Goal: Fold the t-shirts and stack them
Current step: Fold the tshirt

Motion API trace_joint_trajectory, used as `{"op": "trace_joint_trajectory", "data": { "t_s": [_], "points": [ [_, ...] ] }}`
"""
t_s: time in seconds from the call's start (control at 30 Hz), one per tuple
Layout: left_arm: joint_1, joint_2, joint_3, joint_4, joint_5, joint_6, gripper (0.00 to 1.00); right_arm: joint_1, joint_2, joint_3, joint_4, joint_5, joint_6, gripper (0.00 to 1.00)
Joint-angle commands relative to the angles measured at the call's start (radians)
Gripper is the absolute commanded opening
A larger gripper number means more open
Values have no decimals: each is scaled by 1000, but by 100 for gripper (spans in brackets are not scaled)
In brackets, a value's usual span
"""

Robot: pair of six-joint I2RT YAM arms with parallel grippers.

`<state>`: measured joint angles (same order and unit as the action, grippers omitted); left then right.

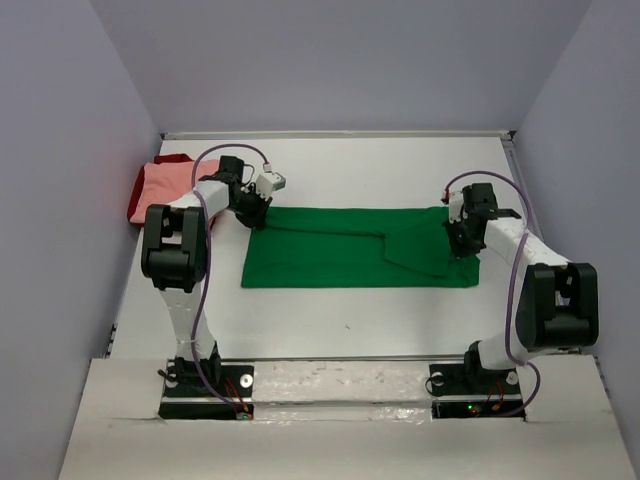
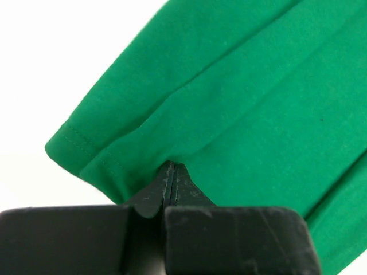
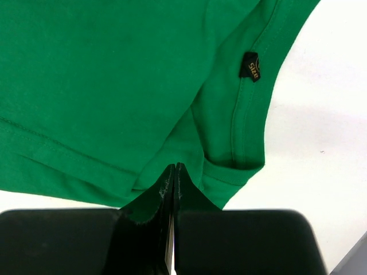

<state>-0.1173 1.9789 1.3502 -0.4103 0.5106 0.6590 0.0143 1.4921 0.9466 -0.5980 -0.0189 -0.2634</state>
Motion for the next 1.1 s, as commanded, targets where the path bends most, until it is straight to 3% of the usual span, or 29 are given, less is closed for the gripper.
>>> {"op": "trace_joint_trajectory", "data": {
  "t_s": [0.0, 0.43, 1.07],
  "points": [
    [-8, -2, 69, 10, -37, -13, 0, -2, -3, -22, -17, 7, -17, 0],
    [-41, -89, 84, -33, -33, 4, 0, -2, -4, -17, -43, 14, -48, 0],
    [-58, 38, 58, 87, -207, 5, 0, -2, 111, -14, -56, 45, -79, 0]
  ]
}}
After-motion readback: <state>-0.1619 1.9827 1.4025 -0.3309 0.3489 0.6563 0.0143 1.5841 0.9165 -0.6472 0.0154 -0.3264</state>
